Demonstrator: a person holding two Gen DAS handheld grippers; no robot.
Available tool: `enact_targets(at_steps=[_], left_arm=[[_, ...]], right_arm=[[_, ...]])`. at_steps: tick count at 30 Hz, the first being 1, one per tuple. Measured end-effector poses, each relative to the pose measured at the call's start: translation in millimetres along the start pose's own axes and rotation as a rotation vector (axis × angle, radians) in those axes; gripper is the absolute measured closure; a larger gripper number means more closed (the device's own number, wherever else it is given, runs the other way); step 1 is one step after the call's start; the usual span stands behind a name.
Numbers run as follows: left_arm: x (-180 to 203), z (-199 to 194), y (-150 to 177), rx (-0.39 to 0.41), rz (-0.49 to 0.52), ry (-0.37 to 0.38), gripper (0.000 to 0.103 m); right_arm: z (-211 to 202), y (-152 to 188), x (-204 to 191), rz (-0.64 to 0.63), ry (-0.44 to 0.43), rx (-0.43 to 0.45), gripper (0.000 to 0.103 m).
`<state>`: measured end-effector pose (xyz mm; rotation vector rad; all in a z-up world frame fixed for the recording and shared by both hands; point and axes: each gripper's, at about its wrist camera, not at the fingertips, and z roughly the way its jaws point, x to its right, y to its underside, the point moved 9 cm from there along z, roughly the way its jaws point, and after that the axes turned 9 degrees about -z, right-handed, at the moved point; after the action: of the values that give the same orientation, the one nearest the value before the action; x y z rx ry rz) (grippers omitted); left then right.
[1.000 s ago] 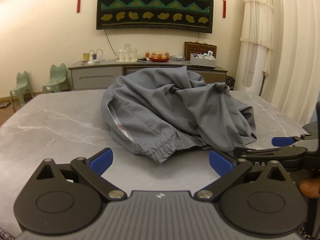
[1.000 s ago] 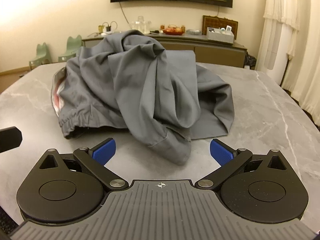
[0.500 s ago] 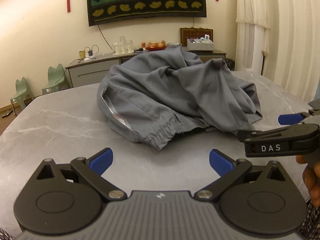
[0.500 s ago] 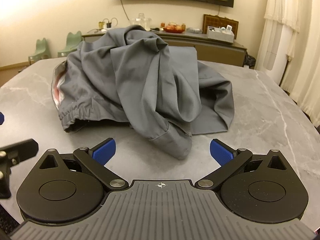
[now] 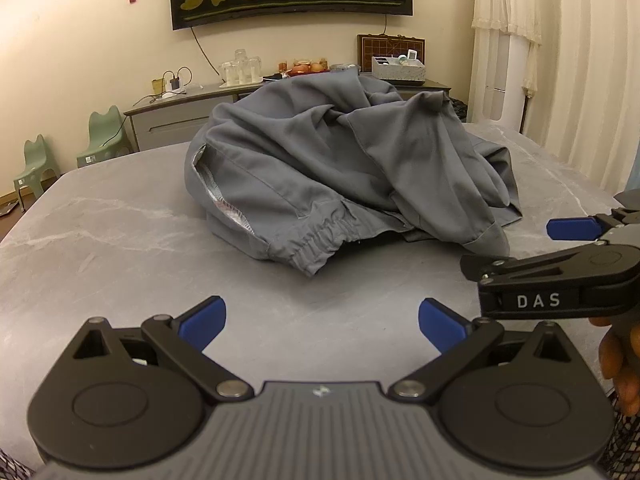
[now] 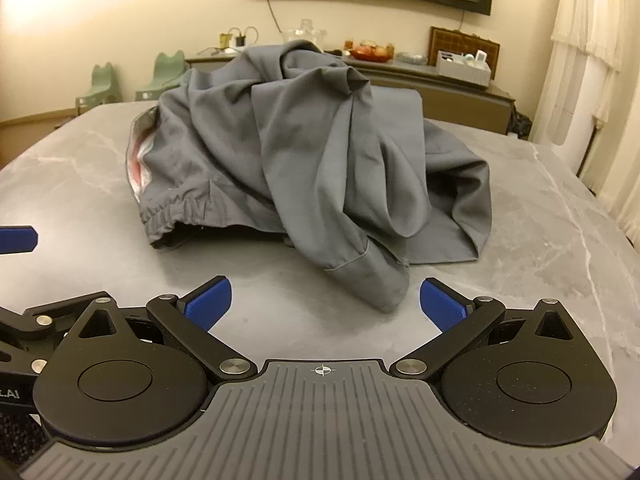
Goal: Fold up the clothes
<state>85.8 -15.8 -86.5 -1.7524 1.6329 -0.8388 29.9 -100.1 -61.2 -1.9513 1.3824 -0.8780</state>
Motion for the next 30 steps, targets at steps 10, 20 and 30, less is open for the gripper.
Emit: enact_targets(at_steps=[10,20,30], left_arm=[[1.2,2.7,2.5,-0.006,0.008,0.001,0.000],[1.8,5.1,4.6,-0.013,0.007,0.006,0.000],[3.0,5.3,5.4,-0.008,0.014,0.008,0.000]], right_arm=[[0.5,-0.2,-1.0,-0.024,0.021,0.000,0.001],[0.1,-0.2,-0.2,-0.032,0.038,0.000,0.002],[0.6,1.1,2.1,-0.002,0.028,-0.002,0.003]])
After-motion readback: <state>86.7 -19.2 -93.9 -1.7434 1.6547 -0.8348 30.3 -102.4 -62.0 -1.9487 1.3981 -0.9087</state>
